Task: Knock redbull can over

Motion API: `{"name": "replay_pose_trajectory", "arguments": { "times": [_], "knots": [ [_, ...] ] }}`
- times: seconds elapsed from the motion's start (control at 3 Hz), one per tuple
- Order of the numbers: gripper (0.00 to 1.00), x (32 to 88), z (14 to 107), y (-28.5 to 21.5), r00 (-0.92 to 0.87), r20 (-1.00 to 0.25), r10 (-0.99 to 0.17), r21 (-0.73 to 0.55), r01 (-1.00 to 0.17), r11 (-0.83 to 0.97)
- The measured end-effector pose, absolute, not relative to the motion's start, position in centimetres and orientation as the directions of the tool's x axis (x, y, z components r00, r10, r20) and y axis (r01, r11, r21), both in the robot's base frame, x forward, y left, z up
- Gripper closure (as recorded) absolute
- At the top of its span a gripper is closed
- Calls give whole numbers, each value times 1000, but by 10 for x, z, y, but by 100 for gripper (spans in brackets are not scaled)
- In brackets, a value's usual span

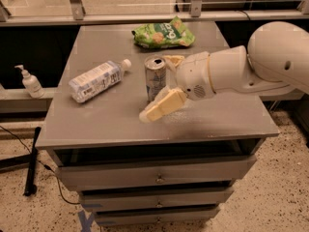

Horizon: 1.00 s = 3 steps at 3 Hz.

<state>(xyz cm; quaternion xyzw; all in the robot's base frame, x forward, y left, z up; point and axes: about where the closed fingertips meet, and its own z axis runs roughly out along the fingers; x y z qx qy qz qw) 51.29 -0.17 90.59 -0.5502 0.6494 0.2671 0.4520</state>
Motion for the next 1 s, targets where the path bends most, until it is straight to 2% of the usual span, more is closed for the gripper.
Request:
{"name": "replay_pose_trajectory", "arguments": {
  "times": [0.33, 1.0],
  "knots": [
    [17, 539, 907, 10, 36, -912, -409, -170, -940, 295],
    [64, 571, 912, 8, 61, -925, -376, -203, -914, 351]
  ]
}}
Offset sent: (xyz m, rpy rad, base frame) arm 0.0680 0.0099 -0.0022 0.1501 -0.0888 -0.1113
